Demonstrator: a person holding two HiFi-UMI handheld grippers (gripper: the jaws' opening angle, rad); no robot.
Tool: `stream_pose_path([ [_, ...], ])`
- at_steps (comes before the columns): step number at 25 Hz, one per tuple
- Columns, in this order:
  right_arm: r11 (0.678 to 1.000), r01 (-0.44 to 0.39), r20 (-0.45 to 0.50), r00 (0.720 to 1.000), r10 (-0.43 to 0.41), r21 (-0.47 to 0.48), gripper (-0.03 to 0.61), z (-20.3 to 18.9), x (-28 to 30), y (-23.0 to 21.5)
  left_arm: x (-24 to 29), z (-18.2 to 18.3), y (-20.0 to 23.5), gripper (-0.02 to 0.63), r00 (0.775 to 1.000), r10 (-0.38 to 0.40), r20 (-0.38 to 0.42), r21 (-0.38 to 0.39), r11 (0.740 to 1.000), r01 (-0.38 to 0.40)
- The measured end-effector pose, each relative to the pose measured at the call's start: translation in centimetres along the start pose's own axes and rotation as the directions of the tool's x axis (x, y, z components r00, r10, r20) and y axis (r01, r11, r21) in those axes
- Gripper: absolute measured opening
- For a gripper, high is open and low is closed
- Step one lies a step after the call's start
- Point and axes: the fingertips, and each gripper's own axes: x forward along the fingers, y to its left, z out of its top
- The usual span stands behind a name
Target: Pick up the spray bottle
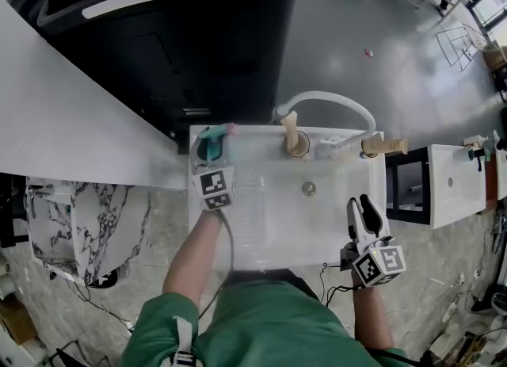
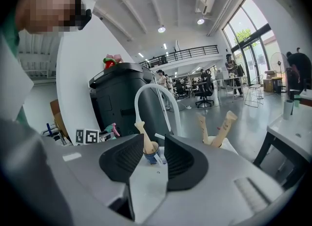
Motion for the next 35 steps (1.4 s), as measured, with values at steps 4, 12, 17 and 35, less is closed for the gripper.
stream_pose_path([
  [4,1.000,-0.008,0.003,1.000,0.008,-0.012,0.132,0.3,0.0,0.4,-0.6,1.6,0.1,0.152,0.998,-0.004,0.055,0.019,1.000,0.003],
  [12,1.000,-0.024,0.018,1.000,0.024,-0.012,0.132,0.8,-0.3,1.0,-2.7,4.8,-0.3,0.152,0.997,-0.013,0.082,-0.006,1.000,0.013],
  [17,0.999,-0.038,0.027,0.999,0.038,-0.002,0.132,1.1,-0.8,1.7,-4.3,7.5,-0.2,0.152,0.992,-0.009,0.128,-0.007,1.000,0.010],
  [35,0.993,-0.116,0.127,0.985,0.119,-0.026,0.132,4.4,-4.2,3.6,-12.5,17.7,-1.7,0.153,0.952,-0.004,0.305,0.004,1.000,0.003],
])
